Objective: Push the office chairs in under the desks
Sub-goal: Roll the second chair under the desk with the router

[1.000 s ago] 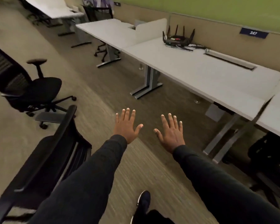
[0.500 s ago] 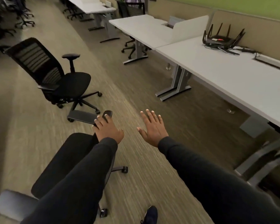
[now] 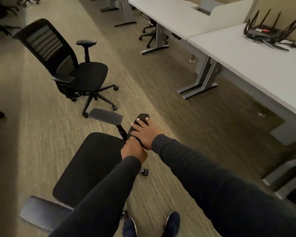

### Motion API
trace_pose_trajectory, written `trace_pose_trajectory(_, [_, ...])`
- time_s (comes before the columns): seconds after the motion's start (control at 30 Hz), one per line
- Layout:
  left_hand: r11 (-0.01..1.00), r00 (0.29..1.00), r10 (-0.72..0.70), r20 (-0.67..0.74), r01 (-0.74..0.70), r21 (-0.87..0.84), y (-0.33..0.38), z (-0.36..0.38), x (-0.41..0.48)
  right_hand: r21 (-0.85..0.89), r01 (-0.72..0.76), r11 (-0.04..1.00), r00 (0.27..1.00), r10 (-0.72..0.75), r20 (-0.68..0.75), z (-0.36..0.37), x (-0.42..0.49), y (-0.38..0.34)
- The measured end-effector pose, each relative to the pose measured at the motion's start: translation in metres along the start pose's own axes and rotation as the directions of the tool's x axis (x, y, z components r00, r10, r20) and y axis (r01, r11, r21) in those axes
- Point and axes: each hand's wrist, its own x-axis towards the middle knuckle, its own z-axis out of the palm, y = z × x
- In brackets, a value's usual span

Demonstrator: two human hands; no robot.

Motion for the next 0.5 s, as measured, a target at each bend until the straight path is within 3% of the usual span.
trace_pose_trajectory(0.17, [0.998, 0.998, 0.05, 0.033, -0.049, -0.034, 0.005, 0.001, 0.021, 0.051, -0.018, 0.999, 0.998, 0.021, -0.063, 0.001, 0.013, 0.012])
trace_pose_trajectory(0.5, [0.991, 0.986, 0.13, 0.104, -0.127, -0.039, 0.029, 0.024, 0.026, 0.232, -0.149, 0.961, 0.986, 0.161, -0.036, 0.025, -0.009, 0.035])
